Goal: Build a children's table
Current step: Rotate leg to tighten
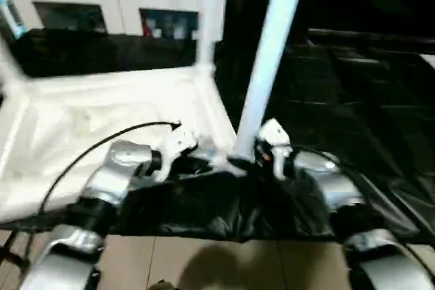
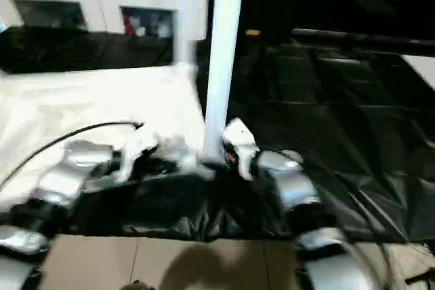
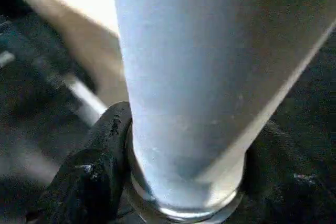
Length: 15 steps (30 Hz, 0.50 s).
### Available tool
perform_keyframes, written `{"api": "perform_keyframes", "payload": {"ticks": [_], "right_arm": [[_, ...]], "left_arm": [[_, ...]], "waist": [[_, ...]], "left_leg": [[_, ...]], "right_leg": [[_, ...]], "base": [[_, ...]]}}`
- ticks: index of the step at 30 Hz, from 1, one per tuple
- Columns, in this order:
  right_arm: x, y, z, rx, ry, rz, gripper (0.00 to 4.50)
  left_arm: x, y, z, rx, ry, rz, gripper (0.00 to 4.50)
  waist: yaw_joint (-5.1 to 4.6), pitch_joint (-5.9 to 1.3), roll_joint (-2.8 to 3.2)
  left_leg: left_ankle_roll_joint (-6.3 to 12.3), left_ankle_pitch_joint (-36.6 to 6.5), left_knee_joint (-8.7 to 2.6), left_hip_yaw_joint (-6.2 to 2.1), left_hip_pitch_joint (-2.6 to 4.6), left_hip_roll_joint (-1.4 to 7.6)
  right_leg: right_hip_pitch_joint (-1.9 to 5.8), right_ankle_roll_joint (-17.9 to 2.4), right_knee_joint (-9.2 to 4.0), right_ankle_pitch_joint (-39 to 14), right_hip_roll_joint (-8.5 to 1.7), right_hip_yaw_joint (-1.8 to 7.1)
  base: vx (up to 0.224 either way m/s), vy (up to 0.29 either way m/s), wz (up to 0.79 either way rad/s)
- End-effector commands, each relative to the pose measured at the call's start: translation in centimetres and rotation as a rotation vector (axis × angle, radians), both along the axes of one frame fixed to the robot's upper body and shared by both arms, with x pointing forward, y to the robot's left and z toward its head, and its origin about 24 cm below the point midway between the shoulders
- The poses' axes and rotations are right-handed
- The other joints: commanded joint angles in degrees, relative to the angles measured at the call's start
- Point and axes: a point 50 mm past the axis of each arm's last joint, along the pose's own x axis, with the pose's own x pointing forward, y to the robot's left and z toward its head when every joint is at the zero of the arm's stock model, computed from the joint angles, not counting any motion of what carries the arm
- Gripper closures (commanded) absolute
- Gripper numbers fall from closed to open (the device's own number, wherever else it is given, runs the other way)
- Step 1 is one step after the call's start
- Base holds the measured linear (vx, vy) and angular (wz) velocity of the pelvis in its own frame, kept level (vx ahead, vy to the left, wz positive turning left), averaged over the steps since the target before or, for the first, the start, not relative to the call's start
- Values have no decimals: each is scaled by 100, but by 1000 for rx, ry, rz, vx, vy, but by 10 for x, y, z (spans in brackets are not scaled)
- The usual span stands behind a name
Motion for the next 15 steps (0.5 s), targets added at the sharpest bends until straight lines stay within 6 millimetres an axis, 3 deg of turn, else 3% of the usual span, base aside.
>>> {"api": "perform_keyframes", "payload": {"ticks": [1, 4, 5, 6, 7, 10, 15], "right_arm": [[-8, 31, -20, -63, 63, -39, 183], [-6, 46, -18, -32, 53, -116, 183], [-6, 55, -16, 4, 49, -123, 183], [-7, 59, -13, 27, 36, -102, 127], [-7, 60, -11, 32, 27, -93, 113], [-5, 57, -8, 51, 16, -101, 106], [-1, 37, -1, 37, -25, -52, 56]], "left_arm": [[5, -40, 5, -68, -49, 3, 450], [8, -48, 3, -58, -65, 35, 450], [9, -52, 3, -53, -73, 41, 450], [10, -52, 4, -50, -81, 37, 450], [10, -52, 4, -44, -87, 28, 450], [10, -51, 6, -36, -99, -2, 450], [1, -41, 6, -43, -93, -103, 450]], "waist": [[-38, -200, 43], [-70, -221, 50], [-60, -231, 76], [-56, -237, 75], [-52, -241, 77], [-41, -254, 77], [-20, -277, 60]], "left_leg": [[-304, -2239, -453, -266, 144, 342], [-263, -2061, -467, -259, 102, 341], [-254, -2066, -458, -250, 124, 336], [-237, -2026, -460, -247, 112, 338], [-217, -1990, -462, -246, 100, 340], [-153, -1806, -454, -221, 80, 340], [-6, -1448, -435, -205, 33, 334]], "right_leg": [[28, -812, -676, -2657, -650, 357], [38, -824, -652, -2225, -625, 374], [19, -840, -647, -2125, -619, 381], [30, -855, -636, -2000, -619, 384], [40, -864, -629, -1911, -619, 384], [55, -931, -595, -1487, -609, 391], [110, -973, -554, -1120, -612, 382]], "base": [[0, 0, 0], [0, 0, 0], [0, 0, 0], [0, 0, 0], [0, 0, 0], [0, 0, 0], [0, 0, 0]]}}
